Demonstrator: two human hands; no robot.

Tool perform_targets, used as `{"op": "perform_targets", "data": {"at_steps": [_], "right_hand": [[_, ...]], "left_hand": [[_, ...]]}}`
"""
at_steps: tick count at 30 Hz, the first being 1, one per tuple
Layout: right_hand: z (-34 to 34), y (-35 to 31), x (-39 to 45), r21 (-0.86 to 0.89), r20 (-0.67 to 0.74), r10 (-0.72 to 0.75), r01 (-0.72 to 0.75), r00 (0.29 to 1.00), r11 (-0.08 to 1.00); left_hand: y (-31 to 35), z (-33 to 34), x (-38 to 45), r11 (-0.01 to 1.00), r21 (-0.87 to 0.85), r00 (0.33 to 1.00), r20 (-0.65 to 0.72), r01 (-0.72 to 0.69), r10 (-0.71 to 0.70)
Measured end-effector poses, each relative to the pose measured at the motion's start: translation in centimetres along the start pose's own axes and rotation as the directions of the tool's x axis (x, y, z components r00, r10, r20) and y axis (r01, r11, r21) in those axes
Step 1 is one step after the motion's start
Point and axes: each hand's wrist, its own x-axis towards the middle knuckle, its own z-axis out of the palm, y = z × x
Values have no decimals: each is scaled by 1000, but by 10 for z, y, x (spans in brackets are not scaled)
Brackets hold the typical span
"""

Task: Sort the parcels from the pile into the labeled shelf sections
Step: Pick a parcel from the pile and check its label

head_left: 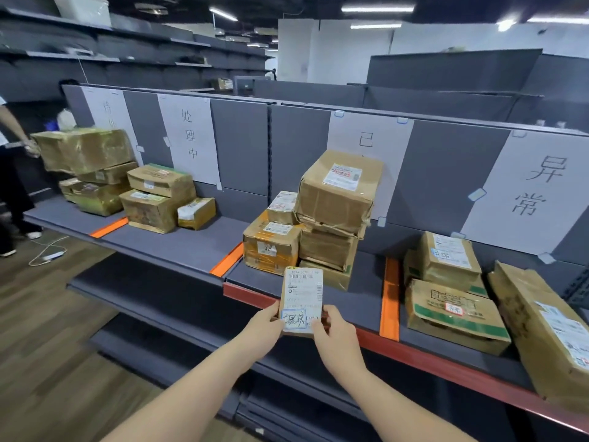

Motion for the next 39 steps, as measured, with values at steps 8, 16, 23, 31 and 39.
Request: {"op": "perform_targets", "data": {"at_steps": [8, 16, 23, 31, 39], "right_hand": [[23, -23, 67, -8, 6, -32, 32, 999, 999], [43, -49, 114, -14, 45, -72, 73, 996, 997], [57, -74, 142, -11, -47, -118, 117, 992, 993], [80, -104, 177, 1, -256, -53, 55, 965, 998], [107, -126, 220, 97, -432, 71, -32, 899, 995]], "left_hand": [[12, -38, 50, 1000, -16, 999, -41, -11, 10], [19, -75, 87, 998, -65, 994, -112, 10, -17], [33, -109, 126, 995, -88, 992, -122, -38, 27], [47, -145, 184, 990, -100, 995, -4, -98, 98], [71, -176, 242, 979, -6, 973, 113, -204, 203]]}}
